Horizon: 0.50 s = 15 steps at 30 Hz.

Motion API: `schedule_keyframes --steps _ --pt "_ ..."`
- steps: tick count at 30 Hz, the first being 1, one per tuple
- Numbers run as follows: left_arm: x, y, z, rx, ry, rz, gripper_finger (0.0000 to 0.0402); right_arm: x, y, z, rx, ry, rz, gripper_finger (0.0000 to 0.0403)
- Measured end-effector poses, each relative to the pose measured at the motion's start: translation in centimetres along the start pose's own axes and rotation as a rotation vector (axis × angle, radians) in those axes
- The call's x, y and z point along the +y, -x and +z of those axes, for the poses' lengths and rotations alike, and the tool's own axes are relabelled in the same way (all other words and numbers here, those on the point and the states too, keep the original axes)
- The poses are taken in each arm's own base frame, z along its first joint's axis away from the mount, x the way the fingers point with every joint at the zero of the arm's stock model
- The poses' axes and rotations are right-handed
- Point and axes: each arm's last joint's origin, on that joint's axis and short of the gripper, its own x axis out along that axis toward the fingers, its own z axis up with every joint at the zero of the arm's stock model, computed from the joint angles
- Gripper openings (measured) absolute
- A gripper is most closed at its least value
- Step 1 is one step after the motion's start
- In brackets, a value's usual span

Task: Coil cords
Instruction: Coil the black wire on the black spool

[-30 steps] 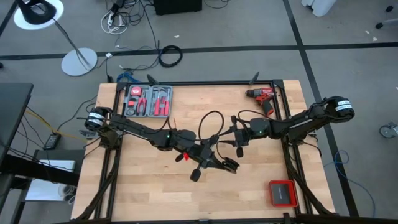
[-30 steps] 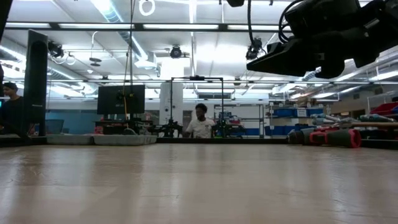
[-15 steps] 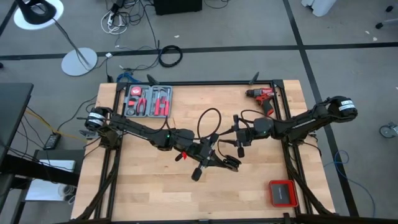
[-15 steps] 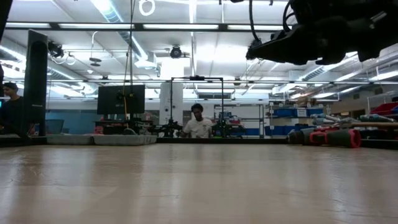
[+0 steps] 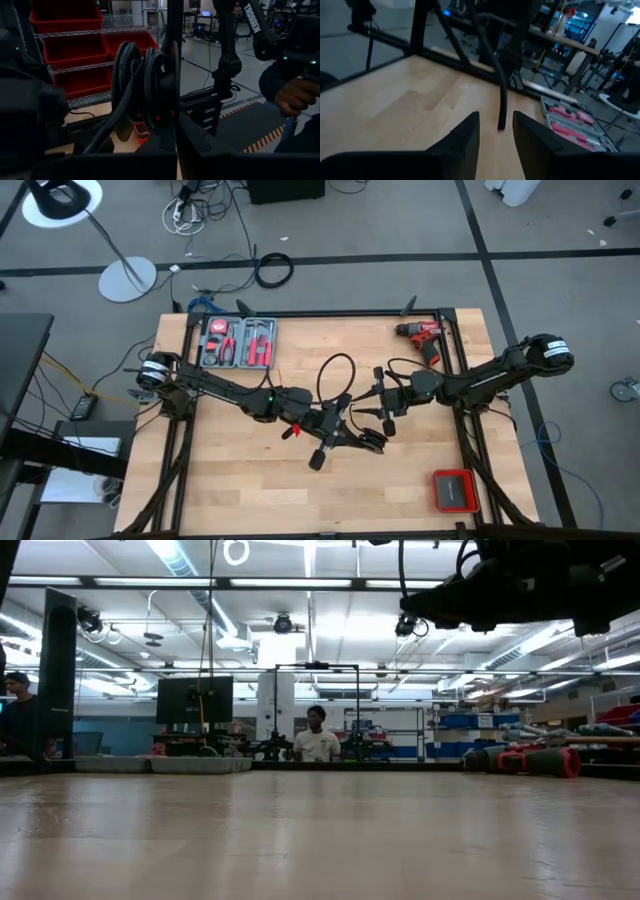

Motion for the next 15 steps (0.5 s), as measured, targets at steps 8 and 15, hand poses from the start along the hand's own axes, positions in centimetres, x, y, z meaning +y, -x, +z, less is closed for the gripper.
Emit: schedule_keyframes --steps 8,15 --pt "0.0 0.0 0.1 -0.007 -0.010 0.011 0.0000 0.1 -0.6 1.0 -0.024 -0.005 0.005 0.0115" --pt "0.1 0.0 0.2 -0.022 -0.012 0.017 0.0000 0.4 -1.2 0.2 0.008 -0.011 0.008 0.0114"
